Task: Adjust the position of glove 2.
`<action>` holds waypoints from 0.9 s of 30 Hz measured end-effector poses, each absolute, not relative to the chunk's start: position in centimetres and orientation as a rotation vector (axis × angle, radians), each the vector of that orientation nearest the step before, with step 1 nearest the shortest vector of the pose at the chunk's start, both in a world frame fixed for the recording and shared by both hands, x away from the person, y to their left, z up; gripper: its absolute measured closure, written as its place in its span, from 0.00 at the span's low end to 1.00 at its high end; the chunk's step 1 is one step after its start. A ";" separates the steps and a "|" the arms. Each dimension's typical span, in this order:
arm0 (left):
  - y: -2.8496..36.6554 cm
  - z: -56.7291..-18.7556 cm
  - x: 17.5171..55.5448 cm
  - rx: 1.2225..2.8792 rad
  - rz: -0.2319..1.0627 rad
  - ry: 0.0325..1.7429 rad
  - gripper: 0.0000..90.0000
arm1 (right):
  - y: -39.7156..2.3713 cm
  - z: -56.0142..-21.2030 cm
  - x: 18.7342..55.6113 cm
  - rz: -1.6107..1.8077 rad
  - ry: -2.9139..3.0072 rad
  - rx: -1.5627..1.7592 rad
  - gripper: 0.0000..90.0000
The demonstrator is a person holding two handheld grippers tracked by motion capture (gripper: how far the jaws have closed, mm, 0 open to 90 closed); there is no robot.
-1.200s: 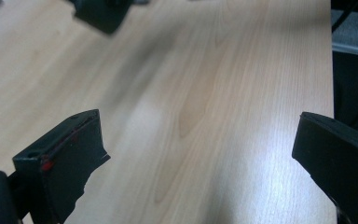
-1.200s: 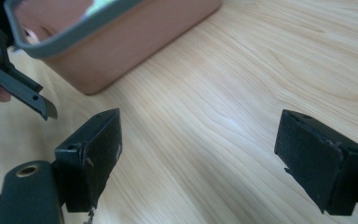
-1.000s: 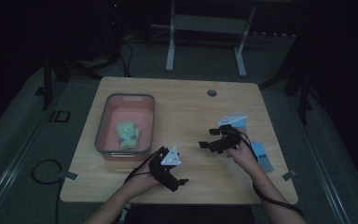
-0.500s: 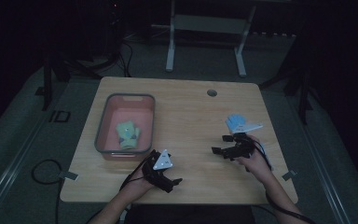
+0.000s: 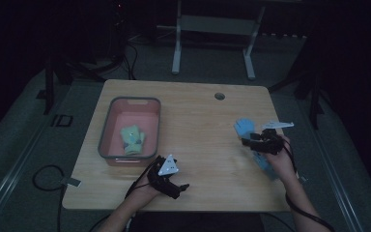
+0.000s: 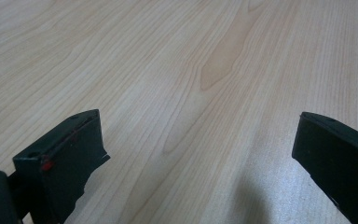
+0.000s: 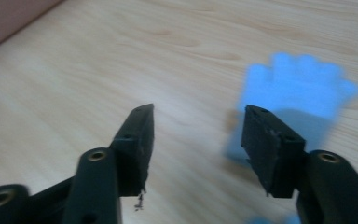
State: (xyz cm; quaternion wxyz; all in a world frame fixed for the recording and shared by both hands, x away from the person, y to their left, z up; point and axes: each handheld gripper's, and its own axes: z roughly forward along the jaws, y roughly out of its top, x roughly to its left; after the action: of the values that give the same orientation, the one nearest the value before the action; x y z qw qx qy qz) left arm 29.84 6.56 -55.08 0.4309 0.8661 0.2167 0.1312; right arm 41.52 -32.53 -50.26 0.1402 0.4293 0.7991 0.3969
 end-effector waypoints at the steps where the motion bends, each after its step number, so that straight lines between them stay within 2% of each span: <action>1: 6.5 -55.1 29.8 2.161 0.325 0.542 0.02 | -33.0 -50.2 41.8 1.132 2.285 1.256 0.50; 13: 6.6 -55.1 30.0 2.141 0.329 0.559 0.02 | -36.5 -50.6 47.1 0.983 2.262 1.346 0.64; 22: 6.9 -55.1 29.9 2.138 0.338 0.572 0.02 | -34.3 -52.4 49.2 0.952 2.375 1.215 0.65; 27: 7.0 -55.1 30.0 2.137 0.346 0.575 0.02 | -33.4 -54.0 49.3 0.869 2.406 1.186 0.71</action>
State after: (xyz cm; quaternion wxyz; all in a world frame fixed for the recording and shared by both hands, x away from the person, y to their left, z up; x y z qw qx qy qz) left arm 29.99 6.97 -55.15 0.4357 0.8588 0.2309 0.1389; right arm 49.26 -33.36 -53.97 0.1602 0.4150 0.8423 0.3042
